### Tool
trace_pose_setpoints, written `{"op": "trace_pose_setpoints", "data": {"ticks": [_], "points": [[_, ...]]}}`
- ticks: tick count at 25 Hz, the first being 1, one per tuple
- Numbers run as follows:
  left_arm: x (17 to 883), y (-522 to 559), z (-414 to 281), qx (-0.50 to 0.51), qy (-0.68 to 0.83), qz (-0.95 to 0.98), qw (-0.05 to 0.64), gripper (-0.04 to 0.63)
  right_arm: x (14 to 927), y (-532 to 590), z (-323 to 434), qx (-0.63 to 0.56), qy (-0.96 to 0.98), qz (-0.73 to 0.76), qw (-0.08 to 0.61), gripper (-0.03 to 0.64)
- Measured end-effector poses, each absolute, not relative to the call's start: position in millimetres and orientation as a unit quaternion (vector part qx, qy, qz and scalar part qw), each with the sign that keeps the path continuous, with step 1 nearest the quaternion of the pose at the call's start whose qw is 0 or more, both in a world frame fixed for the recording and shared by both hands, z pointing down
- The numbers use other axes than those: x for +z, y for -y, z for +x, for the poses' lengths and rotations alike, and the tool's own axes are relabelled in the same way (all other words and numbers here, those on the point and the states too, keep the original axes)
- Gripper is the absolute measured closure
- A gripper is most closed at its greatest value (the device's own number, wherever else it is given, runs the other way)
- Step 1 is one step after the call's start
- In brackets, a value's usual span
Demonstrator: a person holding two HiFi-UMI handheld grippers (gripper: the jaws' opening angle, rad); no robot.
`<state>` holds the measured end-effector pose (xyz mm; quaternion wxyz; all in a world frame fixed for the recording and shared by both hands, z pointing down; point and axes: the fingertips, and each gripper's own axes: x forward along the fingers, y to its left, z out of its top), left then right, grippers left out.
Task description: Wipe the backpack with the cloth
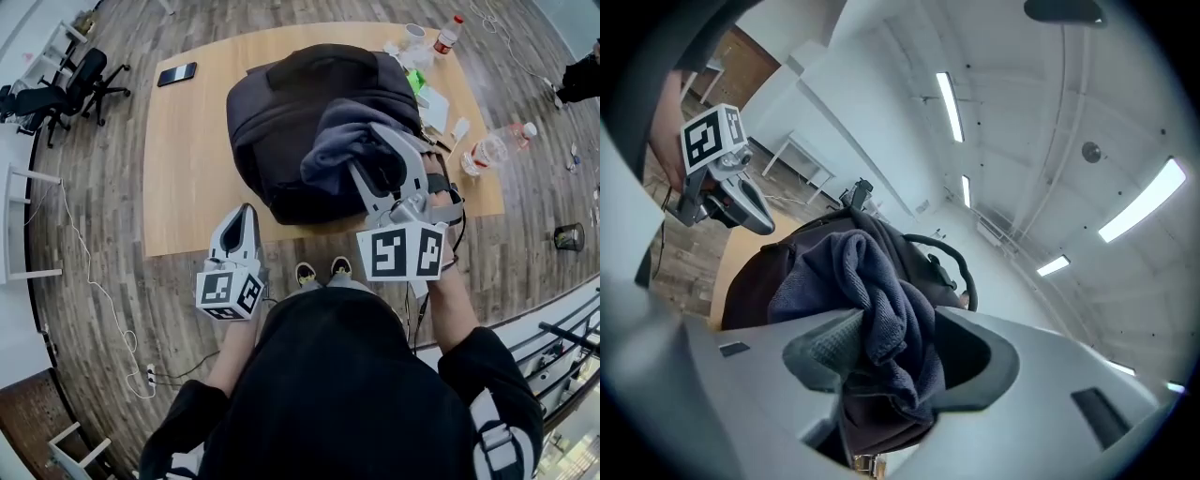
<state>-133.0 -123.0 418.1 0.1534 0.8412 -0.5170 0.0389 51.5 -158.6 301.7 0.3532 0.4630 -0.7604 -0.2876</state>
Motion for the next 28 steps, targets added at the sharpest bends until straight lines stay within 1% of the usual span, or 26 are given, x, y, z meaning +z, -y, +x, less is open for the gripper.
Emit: {"op": "trace_pose_setpoints", "data": {"ticks": [1, 4, 8, 9, 10, 11, 12, 13, 15, 17, 22, 25, 28], "points": [[418.6, 123.0, -132.4, 0.039, 0.516, 0.842, 0.155, 0.58, 300.8, 159.9, 50.9, -0.286, 0.764, 0.46, 0.351, 0.392], [419.2, 122.2, -129.4, 0.039, 0.512, 0.844, 0.156, 0.58, 308.4, 172.2, 50.1, -0.276, 0.771, 0.447, 0.361, 0.369], [417.4, 122.4, -129.0, 0.037, 0.512, 0.844, 0.154, 0.58, 318.6, 184.5, 48.1, -0.245, 0.788, 0.433, 0.362, 0.362], [417.2, 122.5, -130.2, 0.037, 0.513, 0.844, 0.154, 0.58, 322.4, 185.2, 45.6, -0.23, 0.798, 0.427, 0.357, 0.367], [417.4, 122.3, -131.3, 0.036, 0.514, 0.843, 0.154, 0.58, 326.6, 184.6, 42.7, -0.219, 0.807, 0.421, 0.352, 0.407], [417.6, 121.6, -132.3, 0.036, 0.515, 0.843, 0.154, 0.58, 330.3, 183.0, 39.8, -0.213, 0.811, 0.417, 0.35, 0.476], [418.0, 120.7, -132.7, 0.036, 0.515, 0.842, 0.155, 0.58, 333.0, 181.0, 37.7, -0.217, 0.809, 0.418, 0.352, 0.514], [418.5, 119.9, -132.6, 0.036, 0.515, 0.842, 0.155, 0.58, 334.6, 179.3, 36.1, -0.226, 0.802, 0.422, 0.357, 0.525], [420.0, 118.7, -131.7, 0.038, 0.513, 0.843, 0.156, 0.58, 336.3, 176.4, 30.9, -0.235, 0.793, 0.429, 0.362, 0.535], [421.3, 117.5, -130.7, 0.039, 0.512, 0.844, 0.158, 0.58, 337.6, 172.1, 18.0, -0.225, 0.803, 0.424, 0.353, 0.54], [422.7, 116.0, -126.9, 0.04, 0.509, 0.845, 0.159, 0.58, 341.7, 153.2, -21.0, -0.18, 0.844, 0.404, 0.302, 0.543], [425.3, 115.4, -125.6, 0.043, 0.507, 0.845, 0.163, 0.58, 342.2, 144.7, -32.0, -0.183, 0.846, 0.417, 0.277, 0.546], [424.4, 114.2, -124.2, 0.044, 0.504, 0.847, 0.164, 0.58, 335.6, 145.1, -45.0, -0.183, 0.853, 0.41, 0.267, 0.546]]}}
